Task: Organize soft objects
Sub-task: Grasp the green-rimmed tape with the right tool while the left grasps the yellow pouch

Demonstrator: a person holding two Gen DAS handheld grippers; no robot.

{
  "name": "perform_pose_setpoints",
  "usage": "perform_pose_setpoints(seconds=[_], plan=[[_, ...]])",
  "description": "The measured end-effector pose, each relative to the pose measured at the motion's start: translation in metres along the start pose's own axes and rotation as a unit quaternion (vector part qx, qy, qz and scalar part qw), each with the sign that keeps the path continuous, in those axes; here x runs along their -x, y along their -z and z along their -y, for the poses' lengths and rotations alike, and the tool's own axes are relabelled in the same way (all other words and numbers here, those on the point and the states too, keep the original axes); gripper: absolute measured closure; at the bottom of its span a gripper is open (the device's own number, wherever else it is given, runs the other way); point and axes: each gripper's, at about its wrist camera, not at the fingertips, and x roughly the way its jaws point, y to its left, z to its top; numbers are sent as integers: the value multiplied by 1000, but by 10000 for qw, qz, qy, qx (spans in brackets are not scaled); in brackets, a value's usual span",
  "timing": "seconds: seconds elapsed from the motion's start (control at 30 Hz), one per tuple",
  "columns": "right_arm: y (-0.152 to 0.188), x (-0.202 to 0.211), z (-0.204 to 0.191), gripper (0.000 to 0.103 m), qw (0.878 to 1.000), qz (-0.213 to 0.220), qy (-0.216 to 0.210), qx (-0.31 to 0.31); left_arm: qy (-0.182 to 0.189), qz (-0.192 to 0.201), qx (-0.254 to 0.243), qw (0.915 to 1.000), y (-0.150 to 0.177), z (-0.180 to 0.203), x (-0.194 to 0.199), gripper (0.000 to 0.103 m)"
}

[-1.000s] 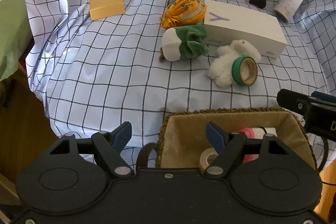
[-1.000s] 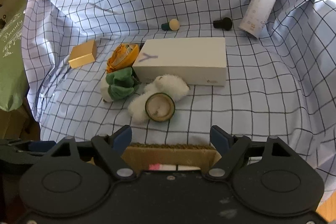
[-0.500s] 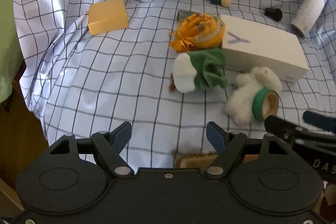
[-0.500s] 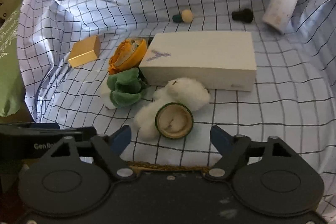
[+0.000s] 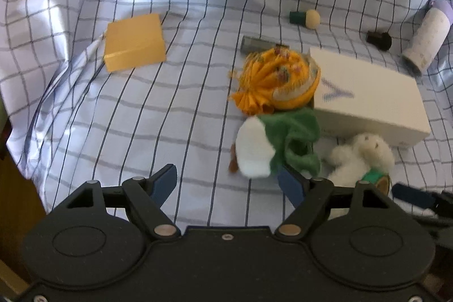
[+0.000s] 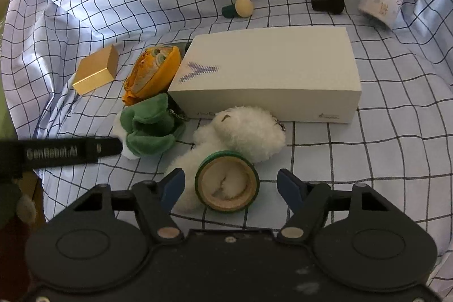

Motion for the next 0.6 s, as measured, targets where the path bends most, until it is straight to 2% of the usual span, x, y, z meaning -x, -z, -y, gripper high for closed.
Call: perform_pose_setpoints(seconds=[0.07,0.17,0.23,0.3,0.33,0.6], plan=[[-1,-3,1,33,10000,-21,-1,-8,65,126,-25,9999,-6,0,-2,18],[-1,-7,1,40,10000,-57,23,38,206,286,-100,9993,-16,1,-5,17],[0,-7,0,49,9999,-36,15,108,291,419,-189,9985,-22,2,-8,17],[1,-6,-1,54,9998,-34,-88,154,395,520,-269,9975,-29,5,-12,11],[1,-6,-2,54,9998,-43,-109,170,438,556,-288,9971,-33,6,-15,8],[2,-7,-6,54,9991,30,-58,407,907,555,-269,9940,-52,12,-36,7]])
